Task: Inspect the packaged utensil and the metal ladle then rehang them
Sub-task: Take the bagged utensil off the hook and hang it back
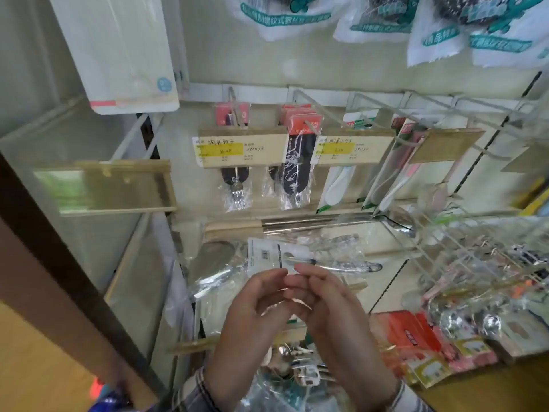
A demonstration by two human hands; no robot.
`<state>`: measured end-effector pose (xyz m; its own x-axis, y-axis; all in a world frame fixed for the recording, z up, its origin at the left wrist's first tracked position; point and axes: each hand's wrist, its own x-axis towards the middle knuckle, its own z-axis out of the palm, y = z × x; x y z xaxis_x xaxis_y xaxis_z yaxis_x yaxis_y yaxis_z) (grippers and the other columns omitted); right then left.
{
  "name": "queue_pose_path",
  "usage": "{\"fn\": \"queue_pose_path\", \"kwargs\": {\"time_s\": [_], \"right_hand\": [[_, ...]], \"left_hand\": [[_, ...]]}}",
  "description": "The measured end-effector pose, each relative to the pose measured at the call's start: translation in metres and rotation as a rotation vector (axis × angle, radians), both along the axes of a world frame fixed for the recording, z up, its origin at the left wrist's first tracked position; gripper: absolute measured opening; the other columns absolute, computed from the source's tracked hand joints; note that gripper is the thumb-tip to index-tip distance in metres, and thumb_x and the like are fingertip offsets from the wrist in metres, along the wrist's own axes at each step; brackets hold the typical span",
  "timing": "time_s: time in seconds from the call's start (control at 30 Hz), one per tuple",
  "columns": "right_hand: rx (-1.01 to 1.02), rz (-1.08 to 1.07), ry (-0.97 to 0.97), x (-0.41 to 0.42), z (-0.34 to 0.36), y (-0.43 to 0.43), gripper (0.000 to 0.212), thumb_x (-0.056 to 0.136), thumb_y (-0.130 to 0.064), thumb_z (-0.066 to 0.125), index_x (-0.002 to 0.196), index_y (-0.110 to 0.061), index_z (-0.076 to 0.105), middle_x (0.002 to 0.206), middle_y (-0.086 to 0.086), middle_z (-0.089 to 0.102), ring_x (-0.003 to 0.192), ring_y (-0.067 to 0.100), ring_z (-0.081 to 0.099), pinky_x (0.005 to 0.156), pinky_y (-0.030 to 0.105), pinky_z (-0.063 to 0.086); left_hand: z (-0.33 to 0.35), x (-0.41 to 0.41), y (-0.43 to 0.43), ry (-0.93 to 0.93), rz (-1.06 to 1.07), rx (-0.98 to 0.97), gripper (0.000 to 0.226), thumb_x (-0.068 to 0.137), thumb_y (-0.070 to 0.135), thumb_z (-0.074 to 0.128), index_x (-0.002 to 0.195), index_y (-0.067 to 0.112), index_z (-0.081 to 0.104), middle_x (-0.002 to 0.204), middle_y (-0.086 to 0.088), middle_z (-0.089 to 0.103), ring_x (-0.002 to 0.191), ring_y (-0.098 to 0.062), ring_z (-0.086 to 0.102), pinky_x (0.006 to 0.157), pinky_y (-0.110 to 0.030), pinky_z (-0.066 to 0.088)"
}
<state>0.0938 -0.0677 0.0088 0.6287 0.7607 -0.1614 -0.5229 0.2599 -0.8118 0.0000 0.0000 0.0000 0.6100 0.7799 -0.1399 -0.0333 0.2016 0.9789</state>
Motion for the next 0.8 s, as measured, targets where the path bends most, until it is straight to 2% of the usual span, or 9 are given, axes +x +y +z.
{"fn": "queue_pose_path", "kwargs": {"time_s": [0.1,0.17,0.23,0.33,0.4,0.47,0.53,0.7,0.8], "right_hand": [[-0.017,0.0,-0.042,0.019,-0.001,0.012,0.027,0.093,-0.001,0.038,0.095,-0.003,0.065,0.078,0.014,0.073,0.069,0.019,0.068,0.062,0.028,0.057],[-0.05,0.024,-0.168,0.031,0.0,0.021,0.028,0.093,0.0,0.038,0.097,-0.004,0.065,0.082,0.013,0.073,0.073,0.019,0.068,0.062,0.028,0.057],[-0.16,0.05,-0.413,0.044,-0.004,0.026,0.026,0.093,-0.001,0.042,0.098,-0.008,0.066,0.086,0.01,0.073,0.074,0.017,0.067,0.06,0.026,0.055],[-0.416,0.084,-1.012,0.078,-0.016,0.036,0.019,0.09,-0.007,0.052,0.1,-0.016,0.066,0.09,-0.003,0.069,0.071,0.007,0.06,0.064,0.021,0.049],[-0.609,0.156,-1.406,0.101,-0.026,0.044,0.022,0.087,-0.011,0.056,0.107,-0.018,0.064,0.099,-0.003,0.064,0.081,0.007,0.058,0.074,0.023,0.047],[-0.797,0.248,-1.632,0.116,-0.034,0.047,0.029,0.086,-0.016,0.054,0.115,-0.016,0.06,0.112,0.004,0.061,0.102,0.02,0.054,0.086,0.031,0.045],[-0.848,0.288,-1.726,0.122,-0.037,0.045,0.032,0.086,-0.018,0.053,0.118,-0.015,0.058,0.117,0.007,0.058,0.111,0.025,0.049,0.09,0.035,0.045],[-0.896,0.449,-2.017,0.119,-0.034,0.044,0.042,0.082,-0.041,0.045,0.115,-0.018,0.055,0.116,0.006,0.054,0.108,0.026,0.048,0.088,0.038,0.048],[-0.985,0.552,-2.122,0.119,-0.033,0.046,0.057,0.077,-0.055,0.043,0.121,-0.019,0.047,0.122,0.005,0.049,0.113,0.025,0.045,0.09,0.038,0.046]], "left_hand": [[0.002,0.013,0.011,-0.037,-0.013,-0.047,0.036,0.08,-0.003,0.065,0.11,0.017,0.065,0.103,-0.003,0.074,0.096,-0.019,0.07,0.084,-0.033,0.058],[0.002,0.022,0.02,-0.006,0.008,0.06,0.032,0.084,-0.001,0.061,0.11,0.019,0.063,0.106,-0.002,0.072,0.099,-0.018,0.068,0.086,-0.034,0.058],[-0.002,0.028,0.031,0.066,0.024,0.219,0.029,0.087,0.004,0.059,0.107,0.024,0.061,0.108,0.004,0.069,0.099,-0.01,0.066,0.087,-0.032,0.056],[-0.008,0.032,0.053,0.206,0.037,0.469,0.029,0.088,0.006,0.058,0.11,0.024,0.058,0.115,0.003,0.062,0.101,-0.006,0.06,0.084,-0.02,0.052],[-0.013,0.032,0.07,0.323,0.05,0.61,0.031,0.088,0.005,0.056,0.113,0.022,0.058,0.117,0.002,0.058,0.101,-0.009,0.058,0.087,-0.024,0.05],[-0.018,0.027,0.087,0.468,0.11,0.748,0.027,0.088,0.006,0.056,0.11,0.021,0.062,0.108,0.005,0.056,0.096,-0.011,0.056,0.084,-0.026,0.048],[-0.018,0.019,0.102,0.554,0.194,0.835,0.022,0.086,0.006,0.055,0.103,0.017,0.065,0.1,0.005,0.055,0.096,-0.016,0.056,0.085,-0.03,0.048],[-0.026,-0.003,0.138,0.937,0.195,0.746,0.022,0.082,0.011,0.051,0.099,0.003,0.063,0.105,-0.019,0.065,0.097,-0.035,0.06,0.086,-0.039,0.049],[-0.031,-0.01,0.144,1.045,0.077,0.555,0.026,0.08,0.023,0.049,0.096,0.006,0.06,0.1,-0.017,0.069,0.092,-0.035,0.064,0.083,-0.04,0.053]]}}
